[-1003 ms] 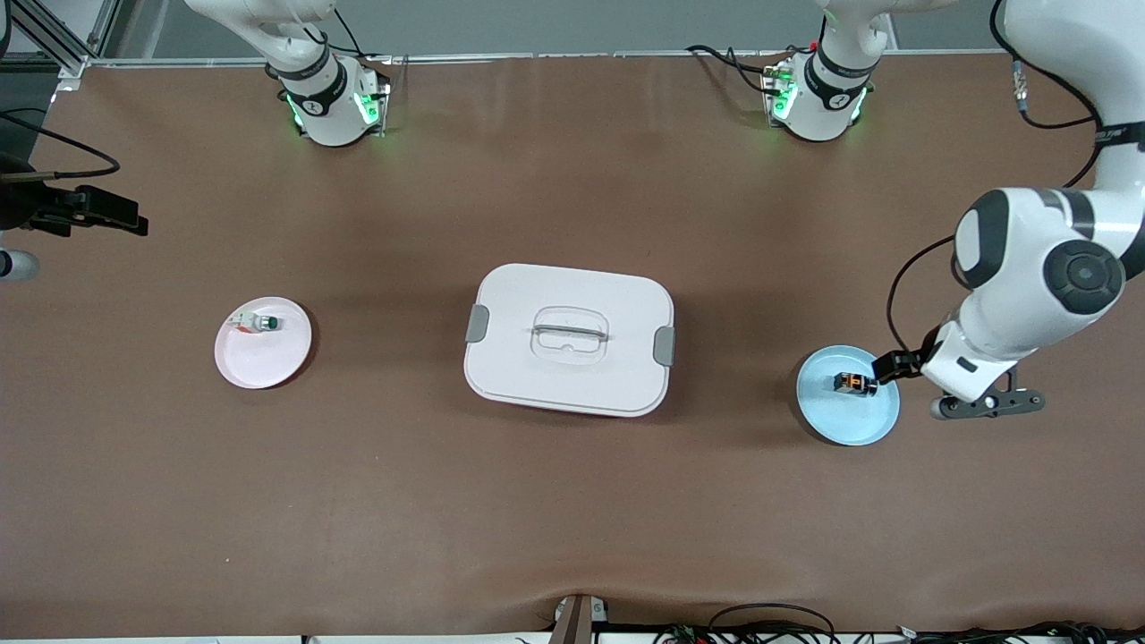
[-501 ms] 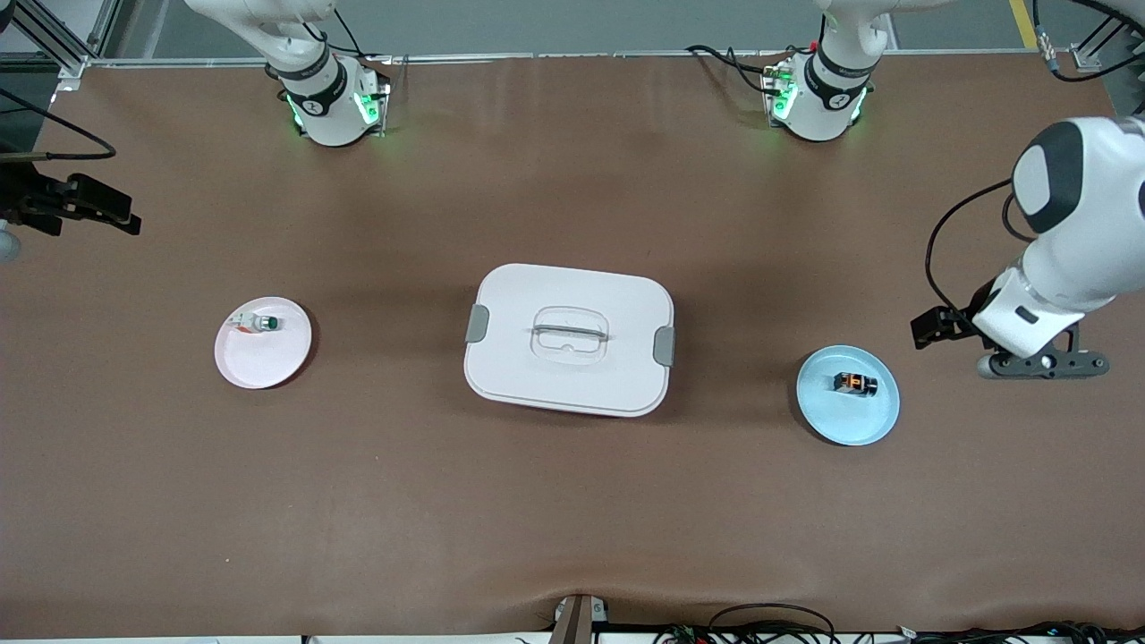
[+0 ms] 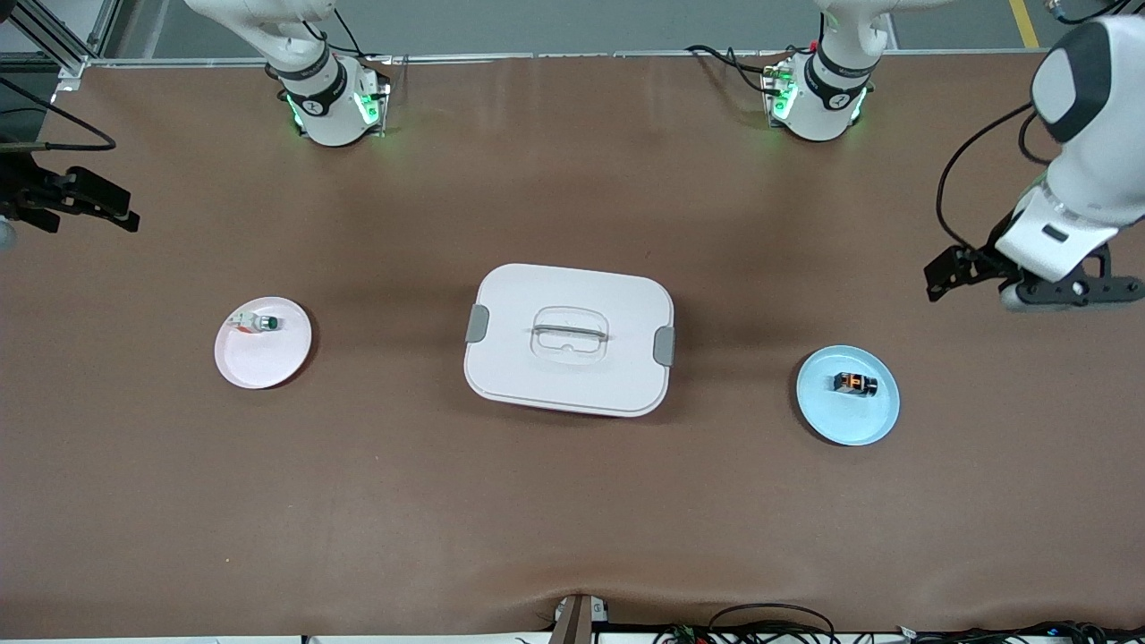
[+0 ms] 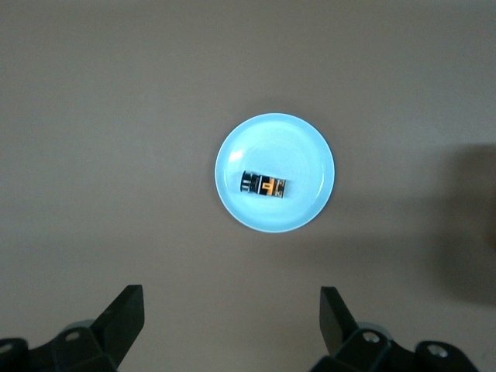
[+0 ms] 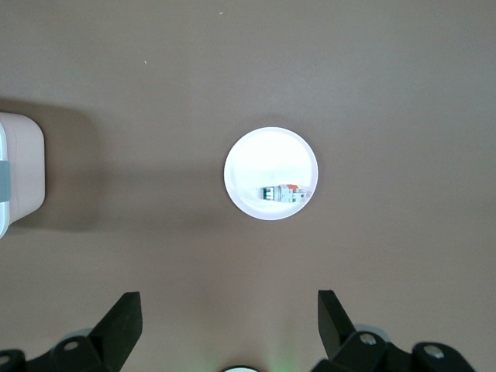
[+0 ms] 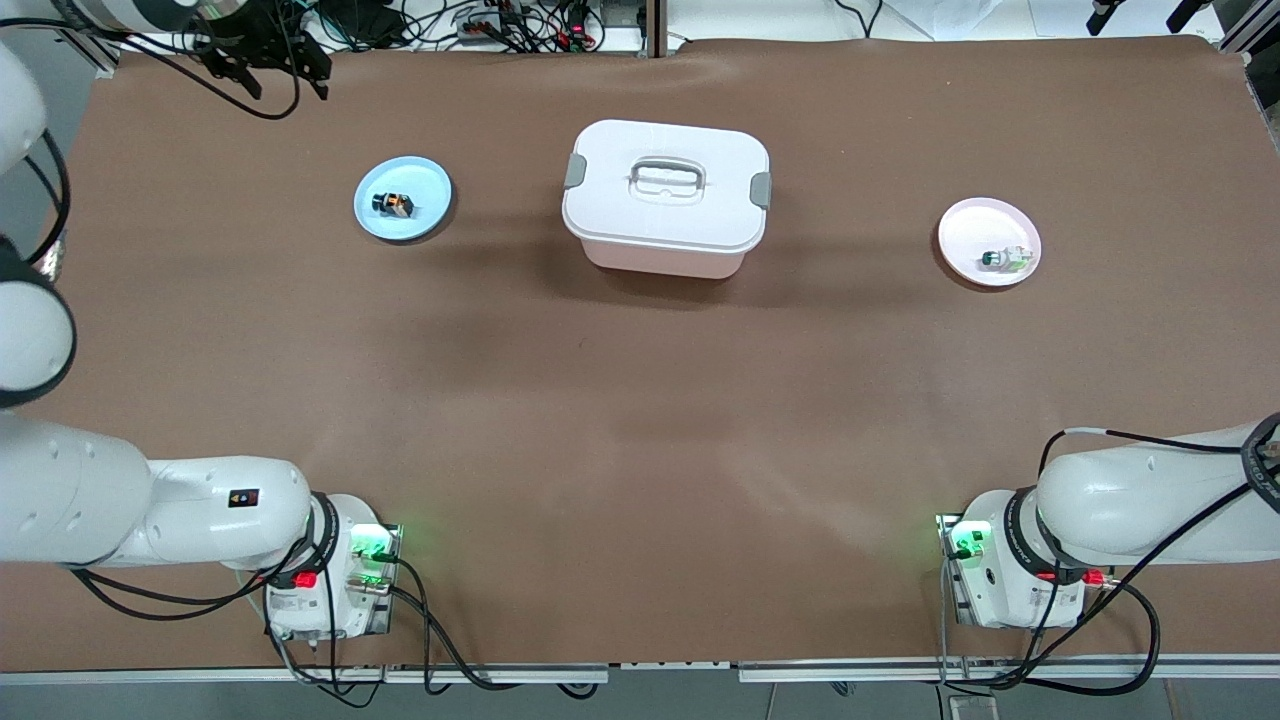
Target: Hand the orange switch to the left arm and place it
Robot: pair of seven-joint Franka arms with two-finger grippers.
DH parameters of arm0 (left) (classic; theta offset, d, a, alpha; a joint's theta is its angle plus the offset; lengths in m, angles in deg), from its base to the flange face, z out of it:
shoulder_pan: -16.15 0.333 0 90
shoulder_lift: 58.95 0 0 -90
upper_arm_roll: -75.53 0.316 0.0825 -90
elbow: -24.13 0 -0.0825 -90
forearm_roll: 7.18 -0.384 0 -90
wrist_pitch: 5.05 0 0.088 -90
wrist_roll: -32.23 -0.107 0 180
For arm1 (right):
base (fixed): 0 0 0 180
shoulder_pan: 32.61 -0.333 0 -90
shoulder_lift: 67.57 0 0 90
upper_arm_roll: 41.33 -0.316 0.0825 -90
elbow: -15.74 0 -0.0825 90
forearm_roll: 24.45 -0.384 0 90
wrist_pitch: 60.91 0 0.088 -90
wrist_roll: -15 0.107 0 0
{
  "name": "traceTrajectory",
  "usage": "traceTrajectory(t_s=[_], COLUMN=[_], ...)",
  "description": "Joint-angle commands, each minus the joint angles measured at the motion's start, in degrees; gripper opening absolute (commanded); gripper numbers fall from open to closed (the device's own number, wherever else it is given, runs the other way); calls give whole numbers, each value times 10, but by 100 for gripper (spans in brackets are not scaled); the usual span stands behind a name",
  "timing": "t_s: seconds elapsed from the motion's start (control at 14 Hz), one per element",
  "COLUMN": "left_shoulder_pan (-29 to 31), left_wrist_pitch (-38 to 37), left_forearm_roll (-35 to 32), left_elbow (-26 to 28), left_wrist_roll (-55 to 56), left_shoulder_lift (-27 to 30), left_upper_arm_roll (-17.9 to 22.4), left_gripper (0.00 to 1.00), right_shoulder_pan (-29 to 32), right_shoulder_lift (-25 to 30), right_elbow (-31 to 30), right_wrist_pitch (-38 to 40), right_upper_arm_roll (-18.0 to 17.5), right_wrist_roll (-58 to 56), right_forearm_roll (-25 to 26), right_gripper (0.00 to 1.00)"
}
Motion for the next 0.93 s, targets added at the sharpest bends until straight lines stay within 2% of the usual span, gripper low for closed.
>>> traceTrajectory(t_s=[0.0, 0.29, 0.5, 0.72, 0.86], left_shoulder_pan=[3, 4, 0, -3, -3], left_wrist_pitch=[-43, -127, -149, -150, -165], left_forearm_roll=[18, 19, 19, 19, 39], left_elbow=[-8, -80, -116, -127, -153], left_wrist_roll=[-3, -7, -2, -1, 1], left_shoulder_lift=[34, 28, 20, 14, 3], left_upper_arm_roll=[-2, -1, -2, -3, -2], left_gripper=[100, 100, 100, 100, 100], right_shoulder_pan=[-1, -4, -9, -7, -1], right_shoulder_lift=[50, 57, 60, 61, 60], right_elbow=[-62, -63, -63, -63, -63], right_wrist_pitch=[-29, -30, -34, -35, -37], right_upper_arm_roll=[-1, -1, 0, 2, 5], right_wrist_roll=[3, 3, 4, 5, 4], right_forearm_roll=[-3, -3, -8, -21, -37], right_gripper=[100, 100, 100, 100, 100])
